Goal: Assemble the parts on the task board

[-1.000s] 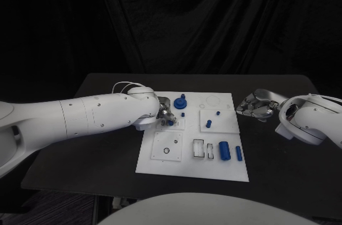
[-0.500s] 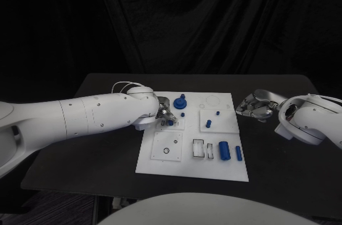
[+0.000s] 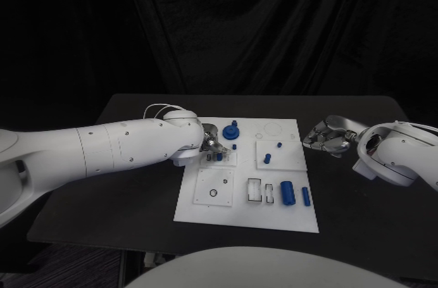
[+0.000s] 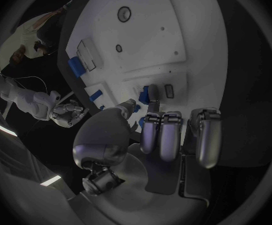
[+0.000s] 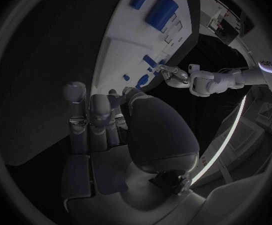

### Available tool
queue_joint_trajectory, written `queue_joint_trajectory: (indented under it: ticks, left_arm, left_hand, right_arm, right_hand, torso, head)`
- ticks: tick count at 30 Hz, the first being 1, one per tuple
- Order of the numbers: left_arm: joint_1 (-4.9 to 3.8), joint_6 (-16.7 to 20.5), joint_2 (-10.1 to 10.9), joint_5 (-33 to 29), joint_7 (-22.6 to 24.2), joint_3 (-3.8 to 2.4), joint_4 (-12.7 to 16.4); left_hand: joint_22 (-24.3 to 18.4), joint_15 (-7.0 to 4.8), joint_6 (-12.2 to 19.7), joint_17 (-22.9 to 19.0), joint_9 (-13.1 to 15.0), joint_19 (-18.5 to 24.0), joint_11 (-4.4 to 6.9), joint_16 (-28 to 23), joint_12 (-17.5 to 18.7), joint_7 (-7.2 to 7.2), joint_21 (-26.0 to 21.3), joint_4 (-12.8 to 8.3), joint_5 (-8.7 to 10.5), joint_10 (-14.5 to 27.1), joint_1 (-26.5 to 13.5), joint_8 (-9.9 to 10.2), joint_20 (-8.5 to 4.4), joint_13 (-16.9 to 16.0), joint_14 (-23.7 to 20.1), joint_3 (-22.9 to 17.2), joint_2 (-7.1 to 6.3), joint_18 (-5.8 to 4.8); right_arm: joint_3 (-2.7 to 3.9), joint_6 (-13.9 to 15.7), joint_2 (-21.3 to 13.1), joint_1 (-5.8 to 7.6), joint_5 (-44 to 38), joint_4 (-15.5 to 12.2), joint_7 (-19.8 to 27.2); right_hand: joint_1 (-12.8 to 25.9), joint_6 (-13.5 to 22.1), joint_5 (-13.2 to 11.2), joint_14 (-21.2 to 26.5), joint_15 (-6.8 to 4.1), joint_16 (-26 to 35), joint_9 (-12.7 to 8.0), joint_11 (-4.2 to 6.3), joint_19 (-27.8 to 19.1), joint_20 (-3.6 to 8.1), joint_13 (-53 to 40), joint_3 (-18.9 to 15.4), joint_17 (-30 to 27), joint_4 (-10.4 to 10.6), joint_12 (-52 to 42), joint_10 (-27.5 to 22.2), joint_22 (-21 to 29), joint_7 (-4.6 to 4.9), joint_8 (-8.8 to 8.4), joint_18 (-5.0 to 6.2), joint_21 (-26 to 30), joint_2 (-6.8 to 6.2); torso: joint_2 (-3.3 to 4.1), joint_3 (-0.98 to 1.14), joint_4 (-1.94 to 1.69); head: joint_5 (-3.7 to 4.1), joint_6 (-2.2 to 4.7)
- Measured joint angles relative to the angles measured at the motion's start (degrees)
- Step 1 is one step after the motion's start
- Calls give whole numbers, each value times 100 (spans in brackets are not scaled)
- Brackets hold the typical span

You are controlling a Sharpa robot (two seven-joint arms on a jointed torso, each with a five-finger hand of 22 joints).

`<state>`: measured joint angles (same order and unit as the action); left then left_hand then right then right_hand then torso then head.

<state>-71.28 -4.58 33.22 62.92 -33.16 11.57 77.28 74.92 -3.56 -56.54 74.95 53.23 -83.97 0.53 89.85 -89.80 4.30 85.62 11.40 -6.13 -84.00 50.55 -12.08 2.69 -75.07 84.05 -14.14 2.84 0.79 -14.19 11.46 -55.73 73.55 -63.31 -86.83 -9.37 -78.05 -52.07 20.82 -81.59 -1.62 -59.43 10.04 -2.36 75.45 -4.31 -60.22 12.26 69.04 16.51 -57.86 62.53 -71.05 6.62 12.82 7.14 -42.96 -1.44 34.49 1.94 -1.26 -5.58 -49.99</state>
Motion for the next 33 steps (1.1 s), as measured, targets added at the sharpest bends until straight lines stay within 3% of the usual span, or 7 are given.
queue_joint_trajectory:
  ticks: [5, 12, 15, 19, 22, 23, 33]
  left_arm:
    - [1, -1, 10, 0, 2, 1, -4]
    - [4, 5, 32, -4, 13, 3, 2]
    - [5, 15, 53, -5, 18, 3, 17]
    - [12, 56, 111, -5, 26, 8, 70]
    - [22, 113, 175, -5, 31, 15, 135]
    - [26, 139, 198, -4, 32, 18, 163]
    - [13, 224, 286, -6, 46, 42, 267]
  left_hand:
    - [0, 0, -125, 0, 2, 0, 0, 0, 0, -39, 0, 102, -29, 0, -54, 199, 0, 0, 0, 102, 54, 0]
    - [0, 0, -214, -1, 2, 0, 0, 0, 0, -91, 0, 63, -546, 0, 148, 232, 0, 0, 0, 154, 140, 0]
    - [-1, 0, -248, -1, 2, 0, 0, 0, 0, -102, 0, 15, -647, 0, 202, 254, 0, 0, 0, 166, 137, 1]
    - [-1, -22, -297, -1, 27, 0, 40, 0, 0, -134, 0, -25, -647, -3, 274, 128, 0, 0, -22, 196, 134, 0]
    - [-1, -44, -280, -1, 303, 0, 40, 0, 0, -151, 0, 38, -633, -2, 274, -9, 0, 0, 0, 261, 134, 0]
    - [-1, -44, -262, -1, 379, 0, 40, 0, 0, -168, 0, 63, -600, -3, 274, -47, 0, 0, 0, 285, 134, 0]
    - [-1, -44, -97, -2, 800, 1, 59, 0, 0, -169, 0, 132, -577, 17, 343, -212, -44, 0, 0, 385, 157, 1]
  right_arm:
    - [0, -11, -3, -2, 0, 0, -8]
    - [0, -23, -5, -3, 0, 0, -16]
    - [0, -26, -6, -3, 0, 0, -18]
    - [0, -30, -16, -3, 0, -5, -20]
    - [0, -31, -37, -3, 0, -10, -22]
    - [0, -32, -44, -3, 0, -10, -23]
    - [0, -36, -44, -4, 0, -9, -40]
  right_hand:
    - [0, 0, 0, 0, 0, 0, 0, 0, 0, 0, 0, 0, 0, 0, 0, 0, 0, 0, 0, 1, 0, 0]
    - [0, 0, 0, 0, 0, 0, 0, 0, 0, 0, 0, 0, 0, 0, 0, 0, 8, 0, 0, 1, 0, 0]
    - [0, 0, 0, 0, 0, 0, 1, 0, 0, 0, 0, 0, 1, 0, 0, 0, 8, 0, 0, 1, 0, 0]
    - [0, 0, 0, 0, 0, 0, -2, 0, 0, 0, 0, 0, 1, 0, 0, 0, 8, 0, 0, 0, 0, 0]
    - [0, 0, 0, 0, 0, 0, -4, 17, 0, 0, 11, 0, -6, 0, 23, -17, 8, 0, 0, 8, 25, 0]
    - [0, 0, 0, 0, 0, 0, -4, 20, 0, 0, 18, 0, -13, 0, 34, -20, 8, 0, 0, 90, 35, 0]
    - [0, 0, 0, 0, 0, 23, -4, -1, -20, -20, 40, 0, -22, 0, 34, -41, 24, 0, 0, 91, 38, 0]
  torso:
    - [-2, 1, -3]
    - [1, 2, -4]
    - [4, 2, -4]
    - [9, 1, -4]
    - [11, 1, -4]
    - [12, 1, -4]
    - [13, -2, -2]
  head:
    - [3, -1]
    - [-13, -1]
    - [-17, -1]
    - [-26, -1]
    - [-27, -1]
    - [-23, -1]
    - [-37, -1]
